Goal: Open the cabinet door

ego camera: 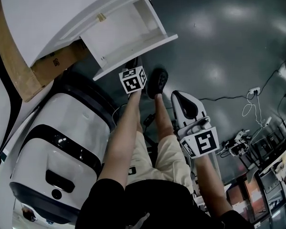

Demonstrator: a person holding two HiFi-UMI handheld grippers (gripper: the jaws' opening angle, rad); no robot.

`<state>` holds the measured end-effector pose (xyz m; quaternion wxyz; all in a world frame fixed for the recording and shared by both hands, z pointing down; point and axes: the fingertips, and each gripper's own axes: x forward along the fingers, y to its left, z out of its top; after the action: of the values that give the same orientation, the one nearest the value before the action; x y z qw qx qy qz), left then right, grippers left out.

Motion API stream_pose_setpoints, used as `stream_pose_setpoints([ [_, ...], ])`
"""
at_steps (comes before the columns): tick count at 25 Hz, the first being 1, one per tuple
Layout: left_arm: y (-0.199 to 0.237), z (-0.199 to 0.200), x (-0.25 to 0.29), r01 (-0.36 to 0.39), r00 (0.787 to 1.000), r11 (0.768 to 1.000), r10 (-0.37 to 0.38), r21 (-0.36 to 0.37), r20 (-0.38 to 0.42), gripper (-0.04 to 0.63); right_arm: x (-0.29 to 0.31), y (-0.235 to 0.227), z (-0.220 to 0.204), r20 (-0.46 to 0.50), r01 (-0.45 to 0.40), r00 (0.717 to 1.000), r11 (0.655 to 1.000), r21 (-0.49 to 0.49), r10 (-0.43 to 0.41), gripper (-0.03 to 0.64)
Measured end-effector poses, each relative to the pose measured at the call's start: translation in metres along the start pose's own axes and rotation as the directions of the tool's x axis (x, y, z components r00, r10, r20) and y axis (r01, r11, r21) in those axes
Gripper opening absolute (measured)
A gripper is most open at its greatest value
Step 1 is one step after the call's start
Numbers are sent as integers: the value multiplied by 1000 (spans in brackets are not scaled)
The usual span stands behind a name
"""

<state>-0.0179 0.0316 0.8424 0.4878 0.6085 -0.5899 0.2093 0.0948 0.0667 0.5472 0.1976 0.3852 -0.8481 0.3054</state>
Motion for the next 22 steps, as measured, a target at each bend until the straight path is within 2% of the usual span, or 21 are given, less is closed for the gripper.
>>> stream_pose_setpoints([
  [22, -13, -40, -15, -32, 999, 999, 32, -24, 5, 91, -11, -1, -11, -13, -4, 1000, 1000, -10, 4, 18],
])
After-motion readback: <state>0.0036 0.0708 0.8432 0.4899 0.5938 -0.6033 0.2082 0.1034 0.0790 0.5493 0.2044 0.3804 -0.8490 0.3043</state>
